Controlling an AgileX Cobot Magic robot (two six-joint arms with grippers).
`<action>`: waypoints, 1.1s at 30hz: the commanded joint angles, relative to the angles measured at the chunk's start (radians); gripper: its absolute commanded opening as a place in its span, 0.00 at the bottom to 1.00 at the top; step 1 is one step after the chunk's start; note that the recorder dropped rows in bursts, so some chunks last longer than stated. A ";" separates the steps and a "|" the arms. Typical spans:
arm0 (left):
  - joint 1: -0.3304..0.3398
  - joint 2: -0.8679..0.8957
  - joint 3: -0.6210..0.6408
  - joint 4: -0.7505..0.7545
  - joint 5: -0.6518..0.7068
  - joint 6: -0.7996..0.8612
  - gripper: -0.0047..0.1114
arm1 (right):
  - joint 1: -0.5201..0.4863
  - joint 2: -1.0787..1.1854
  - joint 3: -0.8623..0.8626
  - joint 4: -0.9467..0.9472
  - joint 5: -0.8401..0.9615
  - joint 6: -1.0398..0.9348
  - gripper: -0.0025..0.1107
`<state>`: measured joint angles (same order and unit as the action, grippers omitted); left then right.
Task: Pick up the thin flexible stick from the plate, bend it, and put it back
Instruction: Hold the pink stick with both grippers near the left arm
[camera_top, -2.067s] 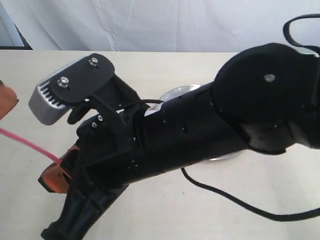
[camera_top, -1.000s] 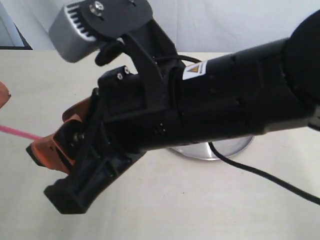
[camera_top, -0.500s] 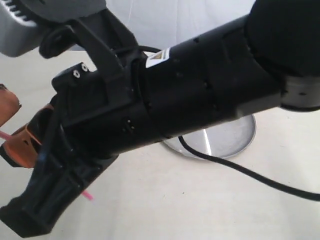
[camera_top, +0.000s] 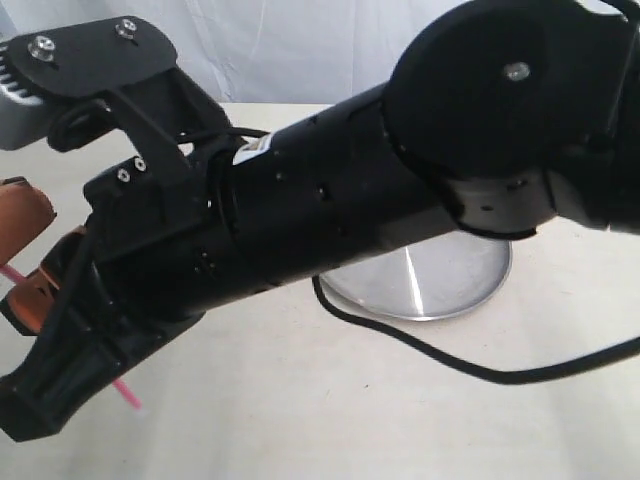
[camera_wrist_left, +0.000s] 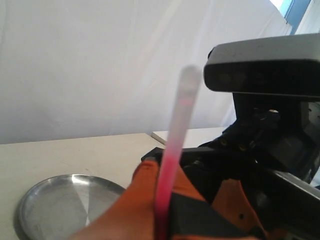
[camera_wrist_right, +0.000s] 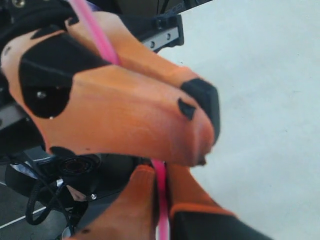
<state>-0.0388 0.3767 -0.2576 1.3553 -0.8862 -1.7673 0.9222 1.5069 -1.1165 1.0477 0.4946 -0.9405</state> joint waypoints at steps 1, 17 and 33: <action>-0.004 -0.012 -0.015 -0.106 -0.127 -0.009 0.04 | -0.014 0.039 0.015 -0.054 -0.096 0.008 0.01; -0.004 -0.012 -0.015 0.044 -0.050 -0.036 0.04 | -0.014 -0.128 0.015 -0.049 0.080 0.008 0.01; -0.004 -0.012 -0.015 -0.021 -0.030 -0.036 0.11 | -0.014 -0.186 0.015 -0.101 0.135 0.000 0.01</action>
<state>-0.0388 0.3676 -0.2801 1.3369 -0.9942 -1.8083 0.9208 1.3415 -1.0953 0.9603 0.6002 -0.9452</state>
